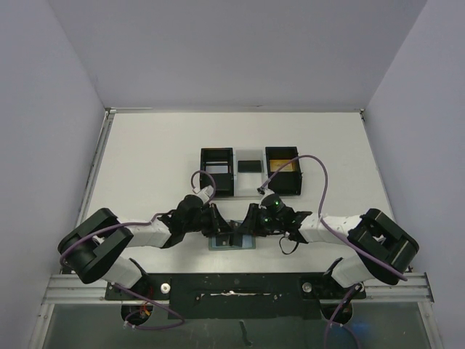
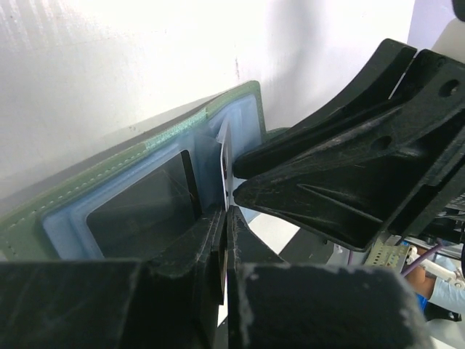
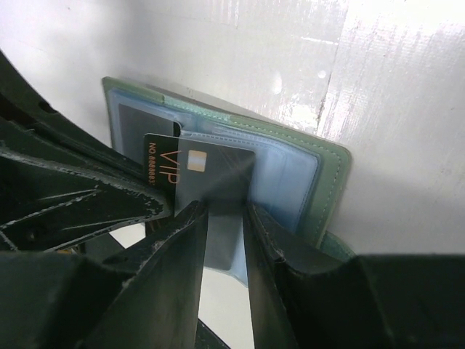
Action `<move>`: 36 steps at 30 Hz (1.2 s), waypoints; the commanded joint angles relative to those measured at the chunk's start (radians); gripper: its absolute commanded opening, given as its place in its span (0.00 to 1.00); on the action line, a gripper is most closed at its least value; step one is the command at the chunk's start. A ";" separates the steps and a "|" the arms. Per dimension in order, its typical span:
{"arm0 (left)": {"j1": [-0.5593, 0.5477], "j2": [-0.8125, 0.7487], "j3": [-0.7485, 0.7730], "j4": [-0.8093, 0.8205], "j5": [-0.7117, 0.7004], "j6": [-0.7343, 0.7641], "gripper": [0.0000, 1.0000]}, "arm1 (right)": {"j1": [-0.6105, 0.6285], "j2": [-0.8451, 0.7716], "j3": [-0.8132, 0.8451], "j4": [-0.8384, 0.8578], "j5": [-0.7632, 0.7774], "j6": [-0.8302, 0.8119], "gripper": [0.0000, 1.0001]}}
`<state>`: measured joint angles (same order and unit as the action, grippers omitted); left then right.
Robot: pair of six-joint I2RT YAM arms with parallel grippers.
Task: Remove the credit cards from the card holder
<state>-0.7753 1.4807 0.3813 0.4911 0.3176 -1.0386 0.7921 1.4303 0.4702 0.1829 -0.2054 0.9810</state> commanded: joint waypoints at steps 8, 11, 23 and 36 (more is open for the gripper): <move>0.022 -0.103 0.013 -0.069 -0.011 0.055 0.00 | -0.011 -0.045 0.046 -0.258 0.132 -0.091 0.29; 0.024 -0.103 0.011 -0.074 -0.012 0.057 0.00 | -0.011 -0.075 0.077 -0.285 0.116 -0.113 0.30; 0.027 -0.108 0.013 -0.065 -0.005 0.053 0.00 | 0.024 -0.076 0.168 -0.184 -0.014 -0.108 0.37; 0.025 -0.056 0.020 -0.030 0.039 0.054 0.12 | 0.080 0.009 0.178 -0.210 0.126 -0.044 0.42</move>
<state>-0.7490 1.4063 0.3813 0.3935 0.3092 -0.9966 0.8616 1.4696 0.6376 -0.0208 -0.1822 0.9058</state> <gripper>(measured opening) 0.082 0.422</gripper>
